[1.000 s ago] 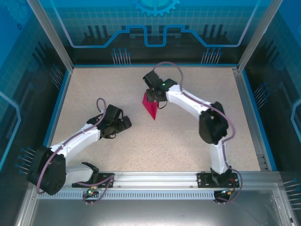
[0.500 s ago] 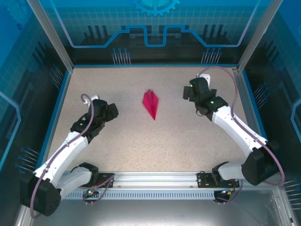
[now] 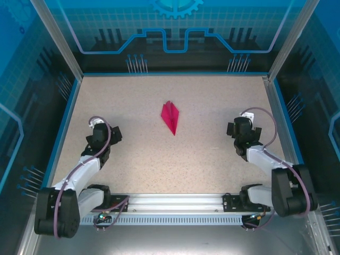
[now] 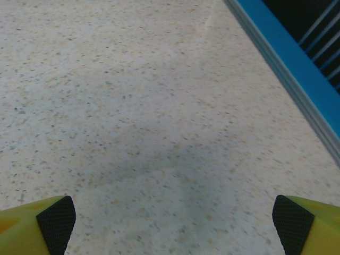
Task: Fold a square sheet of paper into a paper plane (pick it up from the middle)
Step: Reset both arms
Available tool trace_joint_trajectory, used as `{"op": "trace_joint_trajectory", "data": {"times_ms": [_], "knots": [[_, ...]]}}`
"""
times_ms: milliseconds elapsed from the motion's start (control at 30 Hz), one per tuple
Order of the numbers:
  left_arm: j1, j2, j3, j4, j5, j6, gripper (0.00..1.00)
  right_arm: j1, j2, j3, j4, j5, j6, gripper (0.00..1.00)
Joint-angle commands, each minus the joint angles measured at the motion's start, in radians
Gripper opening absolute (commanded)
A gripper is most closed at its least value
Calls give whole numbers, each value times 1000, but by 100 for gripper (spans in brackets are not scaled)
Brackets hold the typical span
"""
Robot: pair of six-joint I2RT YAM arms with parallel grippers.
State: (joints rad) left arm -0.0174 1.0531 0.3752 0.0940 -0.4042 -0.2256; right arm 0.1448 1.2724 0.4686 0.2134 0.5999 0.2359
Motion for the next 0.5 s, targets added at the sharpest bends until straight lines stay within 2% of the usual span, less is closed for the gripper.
{"op": "trace_joint_trajectory", "data": {"times_ms": [0,267,467], "knots": [[17,19,-60,296,125,88,98,-14,38,-12,243,-83,-82,99],[19,80,-117,557,284,182,99,-20,96,-37,424,-241,-205,99],[19,185,-114,695,371,206,99,-37,145,-63,524,-317,-217,99]]}}
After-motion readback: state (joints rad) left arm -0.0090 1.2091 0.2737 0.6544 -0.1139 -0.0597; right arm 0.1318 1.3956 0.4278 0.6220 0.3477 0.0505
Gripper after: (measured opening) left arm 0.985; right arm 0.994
